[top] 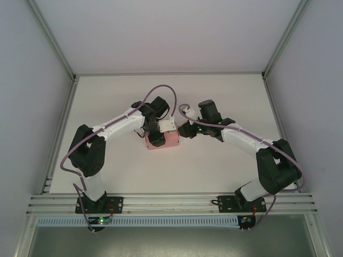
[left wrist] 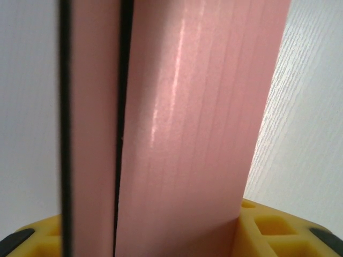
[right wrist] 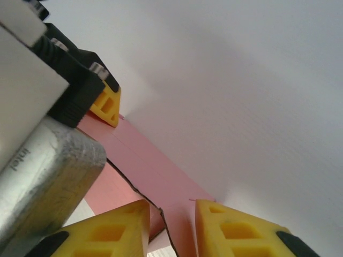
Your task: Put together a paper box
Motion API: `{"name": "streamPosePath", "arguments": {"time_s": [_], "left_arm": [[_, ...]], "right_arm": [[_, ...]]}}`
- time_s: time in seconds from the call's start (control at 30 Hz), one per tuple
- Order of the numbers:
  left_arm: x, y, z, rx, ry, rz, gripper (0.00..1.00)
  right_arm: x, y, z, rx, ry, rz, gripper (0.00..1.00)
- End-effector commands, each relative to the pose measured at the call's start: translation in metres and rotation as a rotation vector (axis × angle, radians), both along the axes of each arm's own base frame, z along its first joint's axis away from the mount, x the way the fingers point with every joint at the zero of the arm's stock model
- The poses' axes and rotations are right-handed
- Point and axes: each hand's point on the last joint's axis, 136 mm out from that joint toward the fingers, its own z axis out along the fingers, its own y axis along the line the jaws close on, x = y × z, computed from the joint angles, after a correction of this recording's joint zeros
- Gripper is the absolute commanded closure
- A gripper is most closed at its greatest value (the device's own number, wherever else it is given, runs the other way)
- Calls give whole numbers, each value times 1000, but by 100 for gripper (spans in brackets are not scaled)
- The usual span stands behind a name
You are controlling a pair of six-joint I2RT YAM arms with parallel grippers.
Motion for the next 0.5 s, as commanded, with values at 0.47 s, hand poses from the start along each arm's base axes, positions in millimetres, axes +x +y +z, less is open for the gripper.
{"name": "streamPosePath", "arguments": {"time_s": [0.47], "left_arm": [[-2, 5, -35, 65, 73, 5, 49]], "right_arm": [[9, 1, 37, 11, 68, -125, 97]]}}
